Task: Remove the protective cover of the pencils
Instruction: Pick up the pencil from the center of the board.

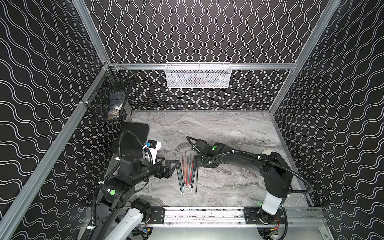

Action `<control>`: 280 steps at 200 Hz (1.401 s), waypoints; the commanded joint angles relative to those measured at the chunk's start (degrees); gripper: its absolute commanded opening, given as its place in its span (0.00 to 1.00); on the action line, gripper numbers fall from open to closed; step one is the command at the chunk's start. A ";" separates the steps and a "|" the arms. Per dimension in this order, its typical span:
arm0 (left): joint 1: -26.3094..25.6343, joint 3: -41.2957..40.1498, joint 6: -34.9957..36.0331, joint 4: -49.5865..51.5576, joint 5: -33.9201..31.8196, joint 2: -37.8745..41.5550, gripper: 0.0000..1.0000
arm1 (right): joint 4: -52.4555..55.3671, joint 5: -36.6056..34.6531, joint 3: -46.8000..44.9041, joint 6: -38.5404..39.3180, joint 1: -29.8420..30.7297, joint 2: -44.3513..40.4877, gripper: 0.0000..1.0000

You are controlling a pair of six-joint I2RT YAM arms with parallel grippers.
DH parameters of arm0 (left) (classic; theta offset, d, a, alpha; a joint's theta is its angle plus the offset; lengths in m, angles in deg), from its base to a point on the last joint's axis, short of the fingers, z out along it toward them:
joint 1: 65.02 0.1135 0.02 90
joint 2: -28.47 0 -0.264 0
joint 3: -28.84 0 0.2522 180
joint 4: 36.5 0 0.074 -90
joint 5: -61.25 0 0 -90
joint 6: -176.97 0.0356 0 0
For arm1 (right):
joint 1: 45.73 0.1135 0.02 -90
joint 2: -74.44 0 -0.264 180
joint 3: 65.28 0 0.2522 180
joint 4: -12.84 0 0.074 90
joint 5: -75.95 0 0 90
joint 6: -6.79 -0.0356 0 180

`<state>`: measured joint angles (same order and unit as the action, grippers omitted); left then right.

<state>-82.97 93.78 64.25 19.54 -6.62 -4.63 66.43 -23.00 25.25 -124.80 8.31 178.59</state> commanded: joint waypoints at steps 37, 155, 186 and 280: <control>0.45 -0.39 0.05 -0.71 0.71 1.77 1.00 | 2.29 -1.75 2.15 -2.51 0.19 4.36 0.59; 2.44 -0.49 0.23 -1.15 2.48 0.65 1.00 | 2.94 -0.17 8.47 -2.73 -0.08 11.42 0.46; 2.99 -0.64 0.27 -1.40 2.64 0.83 1.00 | 3.48 -0.89 8.73 -3.13 -0.08 13.22 0.42; 3.28 -0.81 0.19 -1.59 2.92 0.77 1.00 | 4.42 -2.78 7.78 -4.69 -0.10 13.80 0.35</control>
<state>-79.87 93.14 64.25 19.24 -4.37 -3.85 68.86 -23.53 32.73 -127.77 8.18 192.19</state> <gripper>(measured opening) 0.999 0.356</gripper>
